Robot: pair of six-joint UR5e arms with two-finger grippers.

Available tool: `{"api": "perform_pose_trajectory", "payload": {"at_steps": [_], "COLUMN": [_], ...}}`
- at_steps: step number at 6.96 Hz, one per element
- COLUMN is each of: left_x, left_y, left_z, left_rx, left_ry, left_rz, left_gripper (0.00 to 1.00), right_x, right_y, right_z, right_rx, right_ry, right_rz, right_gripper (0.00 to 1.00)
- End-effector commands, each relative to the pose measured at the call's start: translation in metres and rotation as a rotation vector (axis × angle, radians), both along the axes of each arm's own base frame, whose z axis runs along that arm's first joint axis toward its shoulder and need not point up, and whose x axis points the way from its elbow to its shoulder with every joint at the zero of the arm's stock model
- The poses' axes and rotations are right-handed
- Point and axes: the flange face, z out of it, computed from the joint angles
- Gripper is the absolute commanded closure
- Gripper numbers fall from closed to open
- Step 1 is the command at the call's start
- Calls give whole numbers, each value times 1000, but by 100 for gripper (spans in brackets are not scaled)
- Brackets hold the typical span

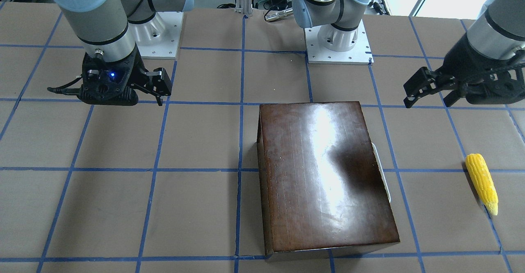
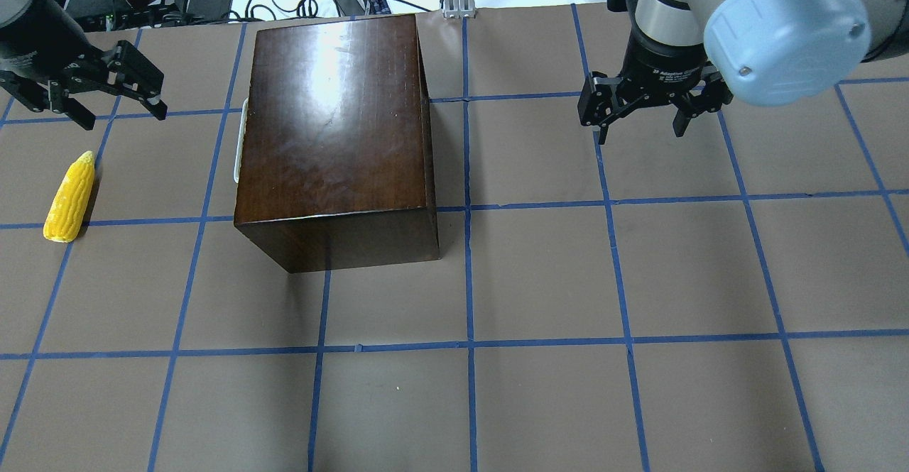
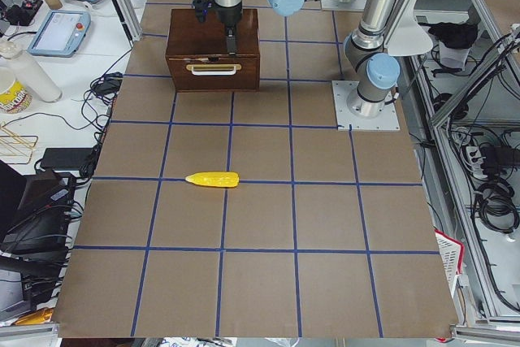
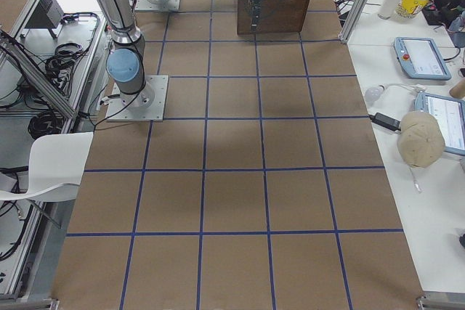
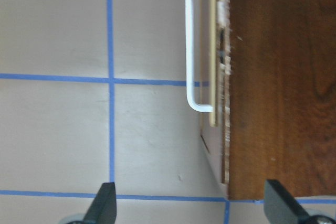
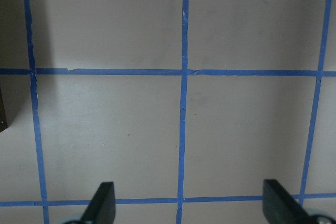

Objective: Open drawer and put corn inside
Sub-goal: 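Raise and move the left gripper outward beside the drawer handle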

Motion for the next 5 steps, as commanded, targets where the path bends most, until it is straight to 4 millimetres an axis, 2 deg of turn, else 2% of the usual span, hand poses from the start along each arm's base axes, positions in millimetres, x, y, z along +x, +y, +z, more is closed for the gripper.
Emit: {"api": "perform_pose_trajectory", "payload": {"at_steps": [1, 2, 5], "left_x": [41, 47, 42], "left_y": [-19, -33, -62], "left_z": [-32, -51, -99], "left_rx": [-31, -33, -38], "left_ry": [56, 59, 190], "left_rz": [-31, -46, -118], "left_gripper": [0, 0, 0], "right_x": [0, 0, 0], "right_y": [0, 0, 0], "right_z": [0, 0, 0], "right_rx": [0, -2, 0], "right_ry": [1, 1, -1], "right_rz": [0, 0, 0], "right_gripper": [0, 0, 0]}}
